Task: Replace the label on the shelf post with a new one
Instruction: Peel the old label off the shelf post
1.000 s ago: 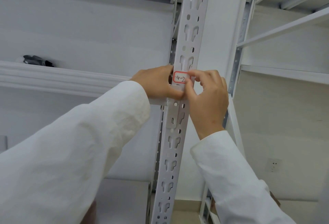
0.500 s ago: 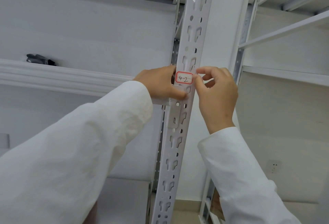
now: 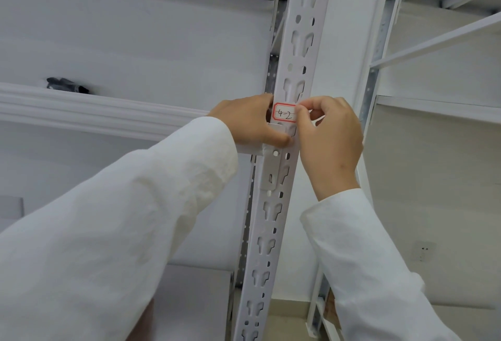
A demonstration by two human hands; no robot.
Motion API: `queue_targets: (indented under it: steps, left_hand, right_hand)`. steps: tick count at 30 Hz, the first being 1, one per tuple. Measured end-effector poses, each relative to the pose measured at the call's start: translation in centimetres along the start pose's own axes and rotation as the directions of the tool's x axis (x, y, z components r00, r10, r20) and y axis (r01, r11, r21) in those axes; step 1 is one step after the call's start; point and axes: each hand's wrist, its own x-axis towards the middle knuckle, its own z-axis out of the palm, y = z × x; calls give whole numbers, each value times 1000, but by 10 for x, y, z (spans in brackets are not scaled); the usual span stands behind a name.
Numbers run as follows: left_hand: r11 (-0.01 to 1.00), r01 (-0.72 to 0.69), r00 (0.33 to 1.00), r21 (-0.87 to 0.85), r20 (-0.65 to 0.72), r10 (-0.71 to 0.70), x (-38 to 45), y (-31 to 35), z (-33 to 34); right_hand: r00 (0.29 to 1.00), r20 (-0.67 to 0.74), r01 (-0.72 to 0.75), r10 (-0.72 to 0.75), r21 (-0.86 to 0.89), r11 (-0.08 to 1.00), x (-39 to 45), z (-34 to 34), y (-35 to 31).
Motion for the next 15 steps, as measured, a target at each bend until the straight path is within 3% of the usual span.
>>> queue_targets:
  steps: [7, 15]
  left_hand:
    - [1000, 0, 1000, -16, 14, 0, -3, -2, 0]
    - [1000, -5, 1000, 18, 10, 5, -2, -4, 1]
  right_hand:
    - [1000, 22, 6, -6, 10, 1000, -5, 8, -1]
    - [978, -66, 198, -196, 12, 980, -8, 9, 17]
